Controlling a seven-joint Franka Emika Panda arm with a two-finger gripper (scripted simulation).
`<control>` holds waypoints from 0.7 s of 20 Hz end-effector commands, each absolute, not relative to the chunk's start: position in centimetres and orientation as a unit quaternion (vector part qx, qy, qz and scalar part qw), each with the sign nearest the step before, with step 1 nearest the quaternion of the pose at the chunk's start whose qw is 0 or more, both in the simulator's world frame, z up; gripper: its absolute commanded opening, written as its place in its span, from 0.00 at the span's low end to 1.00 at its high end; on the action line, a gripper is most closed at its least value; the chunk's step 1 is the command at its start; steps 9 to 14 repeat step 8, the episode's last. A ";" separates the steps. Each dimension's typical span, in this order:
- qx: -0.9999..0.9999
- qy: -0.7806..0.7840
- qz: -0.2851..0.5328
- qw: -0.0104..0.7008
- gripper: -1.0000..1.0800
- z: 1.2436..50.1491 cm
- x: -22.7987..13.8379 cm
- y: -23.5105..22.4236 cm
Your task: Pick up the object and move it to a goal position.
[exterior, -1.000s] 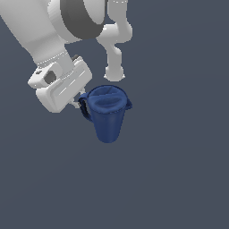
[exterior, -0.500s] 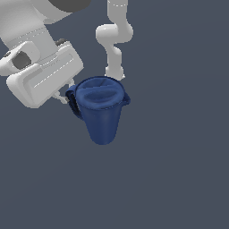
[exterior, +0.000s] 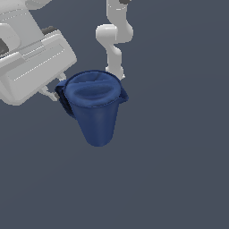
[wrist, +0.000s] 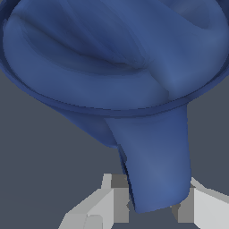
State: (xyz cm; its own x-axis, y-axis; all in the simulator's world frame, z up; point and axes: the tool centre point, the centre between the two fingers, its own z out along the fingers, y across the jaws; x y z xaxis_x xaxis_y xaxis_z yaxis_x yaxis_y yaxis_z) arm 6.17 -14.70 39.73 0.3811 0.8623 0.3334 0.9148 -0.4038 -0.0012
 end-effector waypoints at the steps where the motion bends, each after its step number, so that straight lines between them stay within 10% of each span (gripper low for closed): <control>1: -0.826 -0.538 -0.142 0.092 0.00 40.3 6.5 -14.8; 14: -0.826 -0.538 -0.141 0.092 0.00 40.7 6.8 -15.0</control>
